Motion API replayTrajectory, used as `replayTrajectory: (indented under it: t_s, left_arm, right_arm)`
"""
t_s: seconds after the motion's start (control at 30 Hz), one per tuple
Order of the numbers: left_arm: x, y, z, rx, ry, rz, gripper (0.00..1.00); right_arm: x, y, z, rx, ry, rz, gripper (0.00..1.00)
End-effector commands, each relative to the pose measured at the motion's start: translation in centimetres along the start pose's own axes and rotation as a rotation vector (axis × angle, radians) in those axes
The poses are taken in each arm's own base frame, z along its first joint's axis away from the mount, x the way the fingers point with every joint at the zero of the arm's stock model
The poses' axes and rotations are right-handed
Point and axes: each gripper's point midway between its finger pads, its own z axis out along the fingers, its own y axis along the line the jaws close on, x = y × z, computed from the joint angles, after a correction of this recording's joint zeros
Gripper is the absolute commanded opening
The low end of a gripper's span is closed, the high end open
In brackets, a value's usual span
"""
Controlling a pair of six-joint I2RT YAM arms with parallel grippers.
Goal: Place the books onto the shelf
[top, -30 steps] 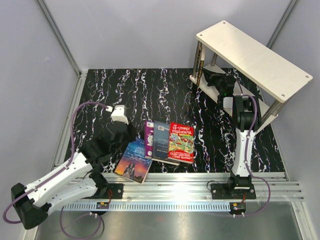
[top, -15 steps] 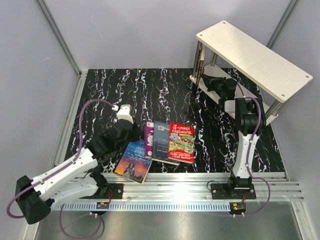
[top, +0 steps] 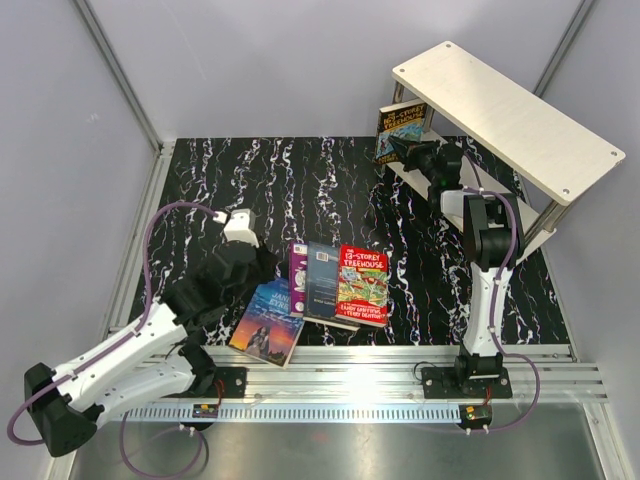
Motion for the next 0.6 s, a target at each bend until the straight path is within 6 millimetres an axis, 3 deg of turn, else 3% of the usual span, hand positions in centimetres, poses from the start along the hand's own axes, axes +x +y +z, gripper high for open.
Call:
replayTrajectory:
  t_s: [0.0,0.17,0.33,0.37,0.43,0.47,0.5,0.53,0.57]
  left_arm:
    - [-0.2,0.2,0.0,-0.007,-0.026,-0.019,0.19]
    - [-0.1,-0.1,0.2,0.003,-0.018,-0.02,0.19]
    - [-0.2,-0.4,0.3,0.013,-0.02,-0.009,0.19]
    - [-0.2,-0.5,0.4,0.016,-0.019,-0.002,0.19]
    - [-0.4,-0.7,0.5,0.027,-0.027,0.022,0.22]
    - [-0.4,-0.8,0.5,0.036,-0.027,0.034,0.24]
    - [-0.5,-1.0,0.6,0.041,-0.03,0.039,0.26]
    - [-0.6,-1.1,0.8,0.047,-0.032,0.046,0.4]
    - [-0.8,-1.3,0.9,0.051,-0.038,0.04,0.5]
  right_arm:
    - [0.7,0.8,-0.5,-0.008,0.024,-0.031,0.0]
    - [-0.3,0.3,-2.0,0.005,0.006,-0.023,0.0]
    - [-0.2,1.3,-3.7,0.013,0.031,-0.039,0.0]
    - [-1.4,1.0,-4.5,0.037,0.012,-0.045,0.0]
    - [-0.7,2.0,-5.6,0.047,0.043,-0.069,0.04]
    - [-0.4,1.0,-6.2,0.096,0.051,-0.089,0.22]
    - [0.4,2.7,-7.0,0.086,0.063,-0.125,0.37]
    - [1.0,2.8,-7.6,0.102,0.079,-0.146,0.5]
    - [1.3,1.4,-8.4,0.166,0.087,-0.175,0.61]
